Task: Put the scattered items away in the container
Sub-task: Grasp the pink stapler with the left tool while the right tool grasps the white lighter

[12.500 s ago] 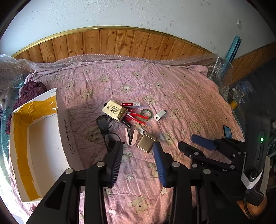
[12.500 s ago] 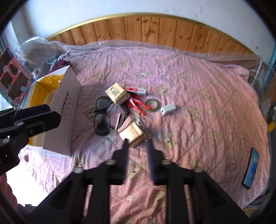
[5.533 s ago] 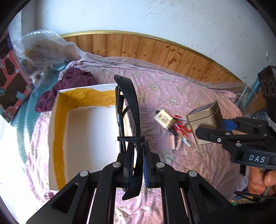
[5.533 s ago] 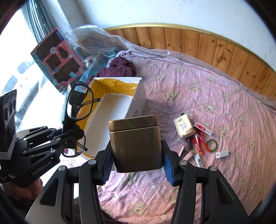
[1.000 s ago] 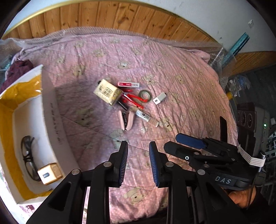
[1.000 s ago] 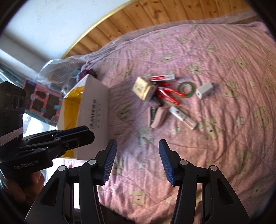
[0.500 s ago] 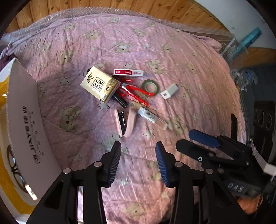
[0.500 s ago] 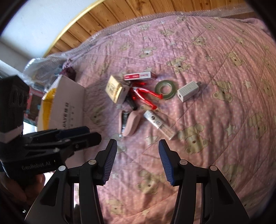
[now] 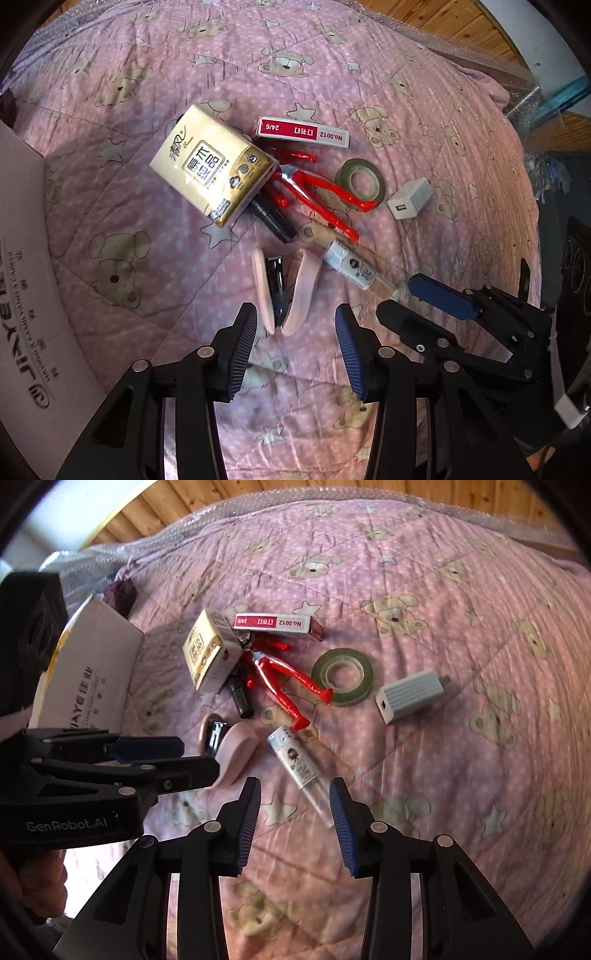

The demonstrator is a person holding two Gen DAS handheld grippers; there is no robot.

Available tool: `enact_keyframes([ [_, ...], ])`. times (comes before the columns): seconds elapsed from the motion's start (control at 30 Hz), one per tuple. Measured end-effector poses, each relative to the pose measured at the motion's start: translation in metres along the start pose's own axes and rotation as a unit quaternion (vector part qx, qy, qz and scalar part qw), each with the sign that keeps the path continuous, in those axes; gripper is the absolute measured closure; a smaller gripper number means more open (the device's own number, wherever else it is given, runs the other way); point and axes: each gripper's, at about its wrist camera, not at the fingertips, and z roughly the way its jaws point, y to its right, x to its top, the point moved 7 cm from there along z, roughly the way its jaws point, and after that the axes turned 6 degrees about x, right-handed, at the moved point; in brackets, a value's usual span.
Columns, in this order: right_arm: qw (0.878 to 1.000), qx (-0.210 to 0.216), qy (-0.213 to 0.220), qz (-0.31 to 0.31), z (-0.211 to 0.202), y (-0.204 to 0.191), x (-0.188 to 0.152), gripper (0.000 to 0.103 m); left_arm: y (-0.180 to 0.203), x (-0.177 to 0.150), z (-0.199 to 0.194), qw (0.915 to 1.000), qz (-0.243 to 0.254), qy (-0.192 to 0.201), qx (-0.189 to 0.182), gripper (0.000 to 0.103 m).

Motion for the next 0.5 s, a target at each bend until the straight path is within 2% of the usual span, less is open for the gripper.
enact_keyframes([
  [0.17, 0.999, -0.009, -0.015, -0.031, 0.017, -0.002, -0.002, 0.062, 0.0, 0.001, 0.019, 0.9998, 0.004, -0.017, 0.005, 0.056],
  [0.27, 0.999, -0.016, -0.022, -0.029, 0.027, 0.001, -0.004, 0.063, -0.007, -0.001, 0.032, 0.9995, -0.007, -0.03, 0.006, 0.056],
  [0.47, 0.999, -0.014, -0.02, -0.025, 0.035, 0.007, -0.003, 0.064, -0.011, 0.003, 0.033, 0.9994, -0.021, -0.022, -0.016, 0.055],
  [0.5, 0.999, -0.018, -0.02, -0.027, 0.035, 0.007, -0.003, 0.068, -0.011, 0.003, 0.033, 0.9995, -0.019, -0.02, -0.015, 0.055],
])
